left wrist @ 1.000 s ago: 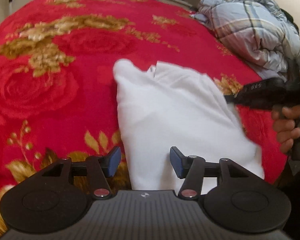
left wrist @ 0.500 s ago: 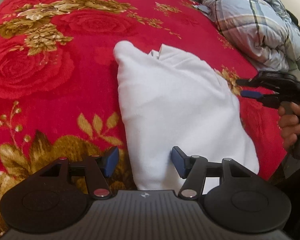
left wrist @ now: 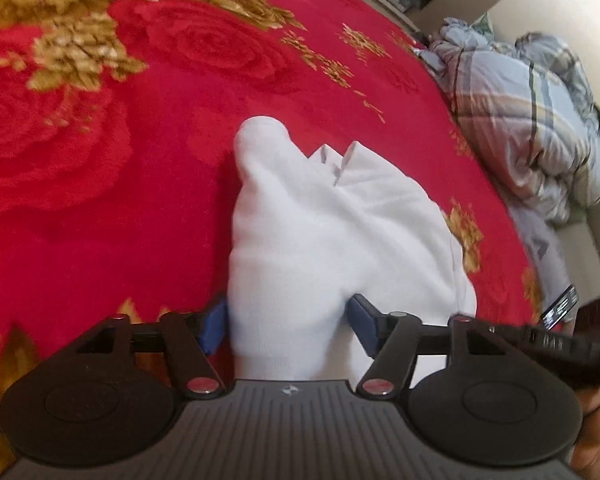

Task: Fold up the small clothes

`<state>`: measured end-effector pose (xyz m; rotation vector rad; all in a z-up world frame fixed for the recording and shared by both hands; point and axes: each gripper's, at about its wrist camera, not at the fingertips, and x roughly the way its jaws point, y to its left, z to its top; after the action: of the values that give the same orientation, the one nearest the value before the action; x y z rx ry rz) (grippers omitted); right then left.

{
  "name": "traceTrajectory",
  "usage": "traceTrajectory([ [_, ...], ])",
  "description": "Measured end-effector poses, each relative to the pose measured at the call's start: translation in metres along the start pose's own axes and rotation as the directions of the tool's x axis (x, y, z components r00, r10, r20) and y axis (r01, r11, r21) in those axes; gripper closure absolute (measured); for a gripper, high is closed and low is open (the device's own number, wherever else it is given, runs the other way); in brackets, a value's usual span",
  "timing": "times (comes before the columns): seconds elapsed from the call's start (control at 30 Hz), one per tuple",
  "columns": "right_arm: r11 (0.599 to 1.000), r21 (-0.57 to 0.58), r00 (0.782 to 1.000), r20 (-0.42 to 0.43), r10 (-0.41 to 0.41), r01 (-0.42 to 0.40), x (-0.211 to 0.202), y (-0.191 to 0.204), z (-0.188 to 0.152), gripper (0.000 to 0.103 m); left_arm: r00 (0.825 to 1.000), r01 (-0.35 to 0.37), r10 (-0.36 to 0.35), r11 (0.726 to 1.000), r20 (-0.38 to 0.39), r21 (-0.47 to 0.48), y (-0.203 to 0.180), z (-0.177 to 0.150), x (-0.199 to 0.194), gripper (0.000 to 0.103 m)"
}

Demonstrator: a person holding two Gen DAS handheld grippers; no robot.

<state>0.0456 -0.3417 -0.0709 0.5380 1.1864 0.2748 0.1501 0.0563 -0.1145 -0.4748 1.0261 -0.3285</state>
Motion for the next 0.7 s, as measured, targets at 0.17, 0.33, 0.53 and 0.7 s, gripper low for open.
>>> traceTrajectory([
  [0.17, 1.0, -0.024, 1.0, 0.025, 0.002, -0.002, 0.008, 0.007, 0.0, 0.053, 0.996, 0.014, -0.014, 1.0, 0.085, -0.01, -0.003, 0.001, 0.004, 0.042],
  [0.33, 0.998, -0.05, 0.996, 0.081, 0.033, -0.029, 0.004, 0.021, 0.004, 0.075, 0.988, -0.017, 0.004, 0.997, 0.157, 0.081, -0.03, 0.005, -0.024, 0.069],
  [0.53, 0.979, -0.143, 0.96, 0.217, 0.175, -0.147, -0.002, 0.062, 0.018, 0.077, 0.935, -0.036, -0.004, 0.994, 0.355, 0.105, -0.033, 0.032, -0.104, 0.069],
  [0.7, 0.933, -0.267, 0.915, 0.26, 0.309, -0.24, 0.007, 0.116, 0.031, 0.075, 0.904, -0.083, 0.062, 0.996, 0.424, 0.03, 0.003, 0.047, -0.152, 0.058],
])
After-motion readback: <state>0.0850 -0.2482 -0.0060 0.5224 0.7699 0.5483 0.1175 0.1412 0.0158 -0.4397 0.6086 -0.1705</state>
